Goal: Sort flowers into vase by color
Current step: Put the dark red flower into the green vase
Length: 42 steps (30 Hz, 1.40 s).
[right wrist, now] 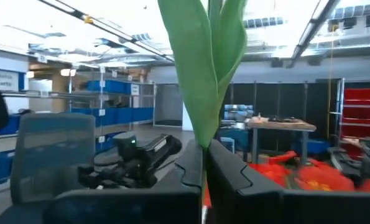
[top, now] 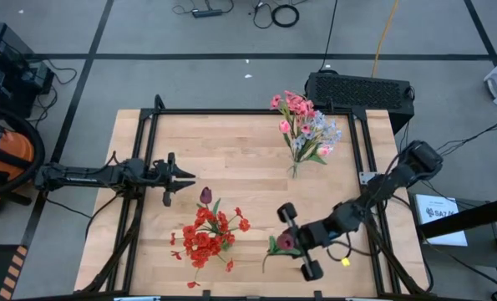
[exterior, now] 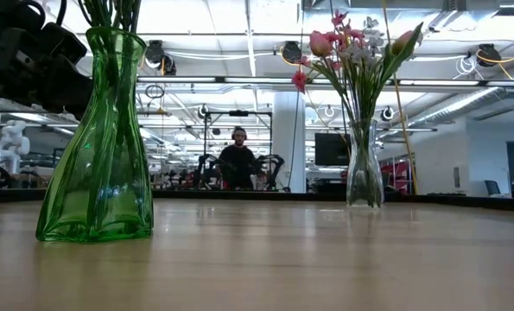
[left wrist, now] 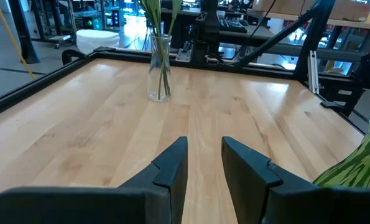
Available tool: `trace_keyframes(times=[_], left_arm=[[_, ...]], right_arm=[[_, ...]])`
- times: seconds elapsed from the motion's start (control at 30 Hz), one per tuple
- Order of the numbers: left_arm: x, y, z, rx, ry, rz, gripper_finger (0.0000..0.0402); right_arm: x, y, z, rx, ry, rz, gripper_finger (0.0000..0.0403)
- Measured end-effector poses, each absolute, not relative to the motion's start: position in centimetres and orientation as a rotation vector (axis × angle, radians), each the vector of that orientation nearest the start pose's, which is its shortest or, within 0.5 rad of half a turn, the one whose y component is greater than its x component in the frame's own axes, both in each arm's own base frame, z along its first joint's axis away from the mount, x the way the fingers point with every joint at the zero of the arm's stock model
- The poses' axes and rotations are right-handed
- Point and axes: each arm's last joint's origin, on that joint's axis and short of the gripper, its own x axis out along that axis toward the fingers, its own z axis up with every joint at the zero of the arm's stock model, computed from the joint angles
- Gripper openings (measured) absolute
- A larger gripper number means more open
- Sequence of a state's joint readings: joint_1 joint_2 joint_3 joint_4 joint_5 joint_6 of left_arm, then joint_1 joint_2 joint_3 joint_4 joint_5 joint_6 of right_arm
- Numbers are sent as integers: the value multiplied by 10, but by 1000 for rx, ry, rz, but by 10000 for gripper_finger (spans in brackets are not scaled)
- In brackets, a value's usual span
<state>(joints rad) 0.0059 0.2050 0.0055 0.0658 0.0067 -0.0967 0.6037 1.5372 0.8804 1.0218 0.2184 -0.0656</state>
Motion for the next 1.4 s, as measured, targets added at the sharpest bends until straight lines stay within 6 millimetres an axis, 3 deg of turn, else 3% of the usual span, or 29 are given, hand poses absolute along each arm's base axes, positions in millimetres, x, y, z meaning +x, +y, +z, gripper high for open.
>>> trace_keyframes(times=[0.33, 0.7, 0.93, 1.4], left_arm=[[109, 0, 154, -98, 134, 6, 105], [109, 0, 154, -98, 134, 6, 105], [109, 0, 154, -97, 134, 6, 105], [109, 0, 154, -97, 135, 6, 105]], right_arm=[[313, 208, 306, -22, -387, 354, 0], [363, 231, 284, -194, -339, 192, 0], [379, 215, 278, -236, -417, 101, 0], [398, 189, 264, -282, -274, 84, 0]])
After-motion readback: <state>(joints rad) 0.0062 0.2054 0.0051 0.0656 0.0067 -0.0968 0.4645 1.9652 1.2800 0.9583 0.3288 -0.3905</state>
